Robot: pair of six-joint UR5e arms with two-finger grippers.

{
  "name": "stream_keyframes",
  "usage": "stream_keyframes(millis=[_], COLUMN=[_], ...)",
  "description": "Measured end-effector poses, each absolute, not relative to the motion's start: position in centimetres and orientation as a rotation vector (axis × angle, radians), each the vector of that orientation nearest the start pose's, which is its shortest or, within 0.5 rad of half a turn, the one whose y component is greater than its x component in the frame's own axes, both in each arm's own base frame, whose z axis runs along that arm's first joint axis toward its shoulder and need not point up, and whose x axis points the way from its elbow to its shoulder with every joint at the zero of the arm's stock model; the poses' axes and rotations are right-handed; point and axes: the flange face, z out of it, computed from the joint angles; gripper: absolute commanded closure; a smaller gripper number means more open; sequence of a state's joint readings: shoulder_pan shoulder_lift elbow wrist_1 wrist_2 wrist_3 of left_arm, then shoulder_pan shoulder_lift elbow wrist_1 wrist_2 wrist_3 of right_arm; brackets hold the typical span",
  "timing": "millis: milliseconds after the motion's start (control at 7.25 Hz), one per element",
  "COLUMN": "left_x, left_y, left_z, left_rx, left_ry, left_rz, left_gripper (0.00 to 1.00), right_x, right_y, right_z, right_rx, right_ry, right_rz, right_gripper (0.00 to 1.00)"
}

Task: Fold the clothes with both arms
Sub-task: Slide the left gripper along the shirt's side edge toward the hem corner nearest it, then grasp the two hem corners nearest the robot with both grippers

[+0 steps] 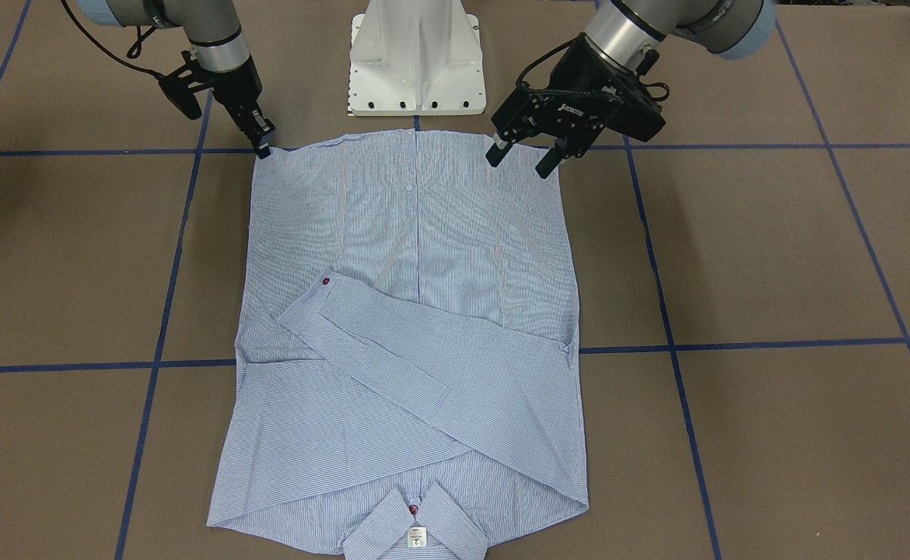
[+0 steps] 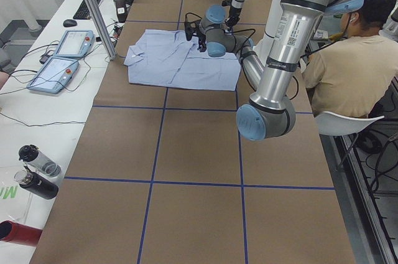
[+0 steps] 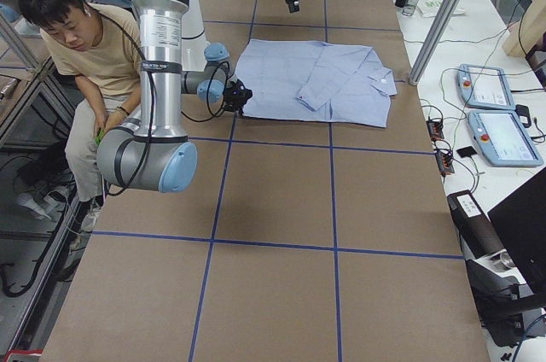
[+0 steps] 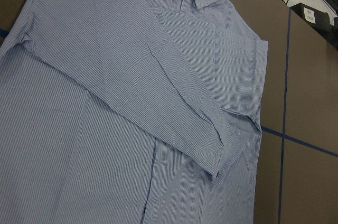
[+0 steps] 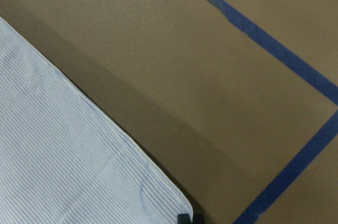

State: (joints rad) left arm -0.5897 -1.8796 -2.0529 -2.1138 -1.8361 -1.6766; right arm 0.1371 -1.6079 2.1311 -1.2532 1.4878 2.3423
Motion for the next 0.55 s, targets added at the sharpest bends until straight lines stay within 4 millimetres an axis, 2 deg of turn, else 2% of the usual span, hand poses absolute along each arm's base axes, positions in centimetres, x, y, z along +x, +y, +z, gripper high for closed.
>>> stream_keyframes(millis=[138,552], left_x=[38.1,42.1], left_y=[-35.9,-29.0], left_z=[23.5,29.8], left_rx=[0.066,-0.012], left_ry=[1.316,1.187], left_rz=[-0.416,-0.392], left_gripper=[0.01,0.1], right_x=[-43.8,-42.9], right_y=[-20.4,-20.8], right_z=[38.0,37.4], right_rx=[-0.203,-0.271], right_ry=[-0.857,-0.85], right_rz=[0.885,0.874], right_gripper=[1.0,1.0])
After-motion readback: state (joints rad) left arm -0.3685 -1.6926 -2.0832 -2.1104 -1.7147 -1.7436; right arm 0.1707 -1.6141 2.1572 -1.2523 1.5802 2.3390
